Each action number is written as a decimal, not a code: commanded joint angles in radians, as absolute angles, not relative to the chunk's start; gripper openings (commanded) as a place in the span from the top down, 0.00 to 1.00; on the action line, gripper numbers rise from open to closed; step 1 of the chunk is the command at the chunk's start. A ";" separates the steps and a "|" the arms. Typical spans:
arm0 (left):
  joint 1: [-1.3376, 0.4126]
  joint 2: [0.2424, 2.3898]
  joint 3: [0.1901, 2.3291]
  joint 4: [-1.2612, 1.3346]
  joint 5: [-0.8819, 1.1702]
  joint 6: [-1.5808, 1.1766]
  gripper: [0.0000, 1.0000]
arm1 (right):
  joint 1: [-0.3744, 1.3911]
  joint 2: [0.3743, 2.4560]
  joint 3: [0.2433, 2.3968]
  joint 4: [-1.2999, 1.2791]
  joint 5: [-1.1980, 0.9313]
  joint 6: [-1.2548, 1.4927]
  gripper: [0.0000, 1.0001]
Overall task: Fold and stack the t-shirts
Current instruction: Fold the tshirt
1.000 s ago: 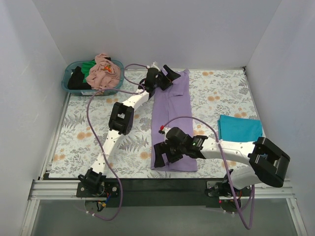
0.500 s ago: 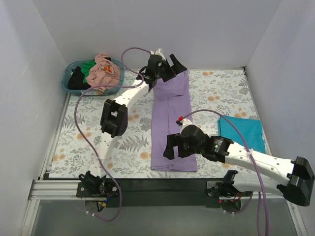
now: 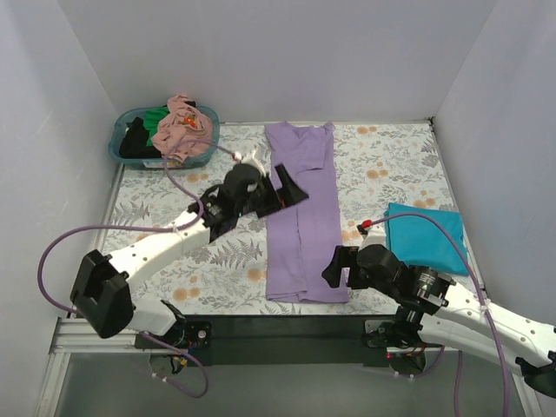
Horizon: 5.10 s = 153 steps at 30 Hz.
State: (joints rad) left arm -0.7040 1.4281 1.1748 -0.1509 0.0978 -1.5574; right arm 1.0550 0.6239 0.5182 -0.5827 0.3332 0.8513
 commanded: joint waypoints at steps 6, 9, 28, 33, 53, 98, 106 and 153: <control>-0.932 1.177 0.701 -0.435 -0.077 -1.788 0.02 | 1.043 0.699 0.482 -0.621 0.324 0.862 0.01; -0.982 1.177 0.661 -0.463 -0.042 -1.822 0.02 | 1.042 0.753 0.456 -0.621 0.324 0.902 0.02; -1.008 1.347 0.594 -0.436 -0.002 -1.858 0.52 | 1.028 0.729 0.370 -0.595 0.282 0.976 0.27; -1.026 1.370 0.598 -0.449 -0.002 -1.859 0.71 | 1.026 0.758 0.365 -0.586 0.259 0.976 0.37; -1.042 1.283 0.623 -0.469 0.031 -1.861 1.00 | 1.026 0.744 0.373 -0.554 0.179 0.943 0.99; -0.552 1.904 1.430 -0.302 -0.078 -1.531 1.00 | 0.465 1.598 1.138 -0.029 0.239 0.345 0.99; -0.512 1.983 1.488 -0.299 -0.086 -1.531 1.00 | 0.428 1.726 1.233 -0.023 0.195 0.336 0.99; -0.558 1.733 0.916 -0.158 0.126 -1.624 0.55 | 0.370 1.480 0.744 -0.035 -0.043 0.483 0.35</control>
State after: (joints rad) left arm -0.5468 1.7184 0.9070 -0.1528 0.1322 -1.6226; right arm 0.3733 1.4639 0.7170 -0.0746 -0.0578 0.4675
